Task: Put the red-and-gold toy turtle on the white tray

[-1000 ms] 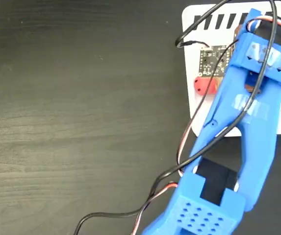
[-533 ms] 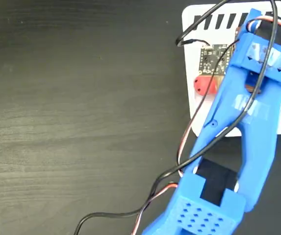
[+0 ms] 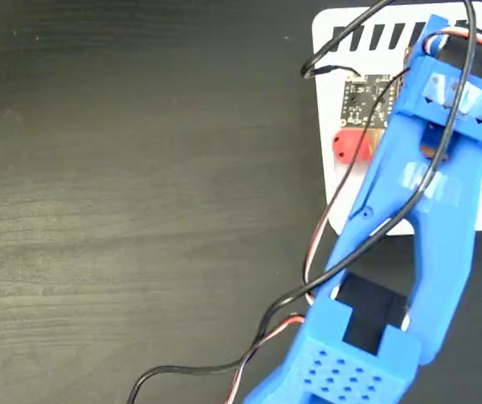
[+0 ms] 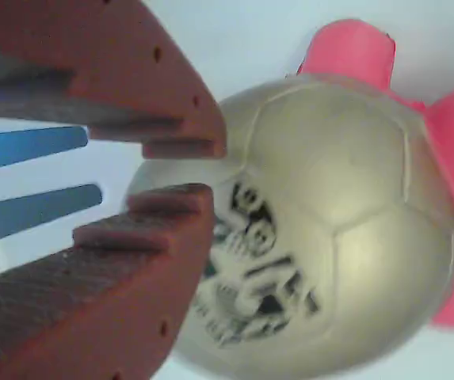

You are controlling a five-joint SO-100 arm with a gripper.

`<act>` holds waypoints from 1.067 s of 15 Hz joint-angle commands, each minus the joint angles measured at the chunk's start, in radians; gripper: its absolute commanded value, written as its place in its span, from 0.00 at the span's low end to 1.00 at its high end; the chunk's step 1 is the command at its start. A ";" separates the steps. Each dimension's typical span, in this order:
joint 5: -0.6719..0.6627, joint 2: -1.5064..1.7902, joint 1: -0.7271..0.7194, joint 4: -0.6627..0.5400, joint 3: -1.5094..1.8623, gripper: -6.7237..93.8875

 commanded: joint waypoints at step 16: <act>0.436 1.212 -0.721 -0.956 1.132 0.06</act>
